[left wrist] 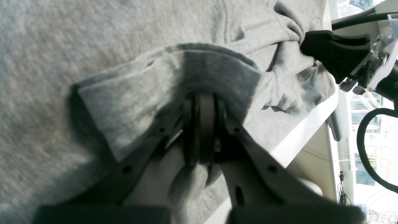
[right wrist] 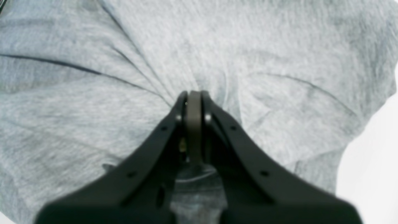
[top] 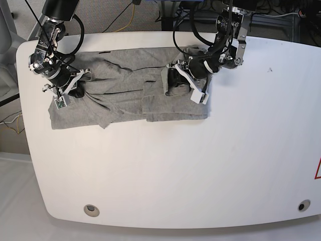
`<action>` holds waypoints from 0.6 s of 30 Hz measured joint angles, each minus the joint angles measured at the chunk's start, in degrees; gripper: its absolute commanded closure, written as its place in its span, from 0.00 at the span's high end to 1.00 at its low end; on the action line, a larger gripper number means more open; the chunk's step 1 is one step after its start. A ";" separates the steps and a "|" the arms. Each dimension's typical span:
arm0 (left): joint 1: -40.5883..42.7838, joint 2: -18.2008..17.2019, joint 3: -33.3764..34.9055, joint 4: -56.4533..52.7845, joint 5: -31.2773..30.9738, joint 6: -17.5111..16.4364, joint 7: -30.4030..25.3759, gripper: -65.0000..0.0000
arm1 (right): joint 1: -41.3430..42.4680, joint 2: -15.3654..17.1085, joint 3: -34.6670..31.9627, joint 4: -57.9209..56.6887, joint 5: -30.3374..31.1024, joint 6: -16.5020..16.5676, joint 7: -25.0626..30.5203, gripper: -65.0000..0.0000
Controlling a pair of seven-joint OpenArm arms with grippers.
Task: Fold the T-shirt properly
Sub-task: 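Press the folded end flat with the left gripper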
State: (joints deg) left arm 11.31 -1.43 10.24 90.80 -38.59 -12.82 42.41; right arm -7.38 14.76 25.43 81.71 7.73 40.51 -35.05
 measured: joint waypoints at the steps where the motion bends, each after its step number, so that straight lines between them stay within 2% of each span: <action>1: 0.24 0.00 0.00 0.26 0.00 0.02 0.04 0.03 | 0.00 0.00 0.00 0.02 0.00 0.00 0.02 0.00; 10: 0.90 -1.86 -0.11 6.08 0.00 -0.07 -0.24 0.03 | -0.35 0.00 0.02 0.04 0.02 0.00 0.37 0.00; 18: 3.10 -3.10 -4.59 6.14 0.17 0.04 0.37 0.03 | -0.37 0.00 0.02 0.07 0.02 0.00 0.37 0.00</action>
State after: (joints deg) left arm 14.41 -4.54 5.65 96.95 -38.41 -12.78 42.78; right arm -7.75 14.76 25.45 81.78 7.75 40.51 -34.68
